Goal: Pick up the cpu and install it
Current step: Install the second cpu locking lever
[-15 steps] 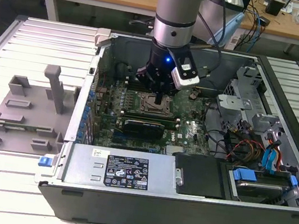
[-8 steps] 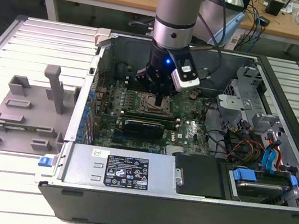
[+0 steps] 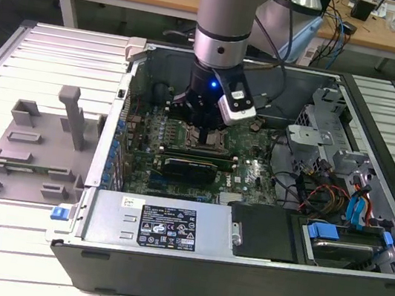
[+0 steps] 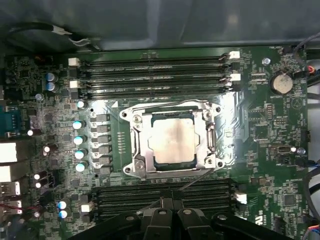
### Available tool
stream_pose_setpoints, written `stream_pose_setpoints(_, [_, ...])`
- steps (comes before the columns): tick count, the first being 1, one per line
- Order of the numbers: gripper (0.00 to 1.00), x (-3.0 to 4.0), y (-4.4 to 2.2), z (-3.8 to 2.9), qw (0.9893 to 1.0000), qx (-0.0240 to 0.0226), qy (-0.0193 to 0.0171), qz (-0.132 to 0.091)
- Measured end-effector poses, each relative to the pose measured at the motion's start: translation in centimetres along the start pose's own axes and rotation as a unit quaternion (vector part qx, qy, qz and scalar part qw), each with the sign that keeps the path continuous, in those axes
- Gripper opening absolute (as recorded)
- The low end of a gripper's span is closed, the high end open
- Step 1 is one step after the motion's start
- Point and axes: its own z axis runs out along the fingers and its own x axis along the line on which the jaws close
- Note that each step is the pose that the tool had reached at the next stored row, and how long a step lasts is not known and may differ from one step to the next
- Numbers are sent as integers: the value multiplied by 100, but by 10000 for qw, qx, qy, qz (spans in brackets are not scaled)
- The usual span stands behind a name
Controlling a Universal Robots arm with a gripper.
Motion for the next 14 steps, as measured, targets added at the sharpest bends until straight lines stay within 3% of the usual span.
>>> stream_pose_setpoints(4, [11, 111, -15, 54, 10000, 1, 1, 0])
stream_pose_setpoints(8, [11, 203, -21, 166, 10000, 1, 1, 0])
stream_pose_setpoints(12, [11, 240, -31, 173, 10000, -4, 0, -16])
stream_pose_setpoints(13, [11, 245, -33, 190, 9996, -16, -9, -274])
stream_pose_setpoints(14, [11, 245, -32, 194, 9993, -37, -12, -381])
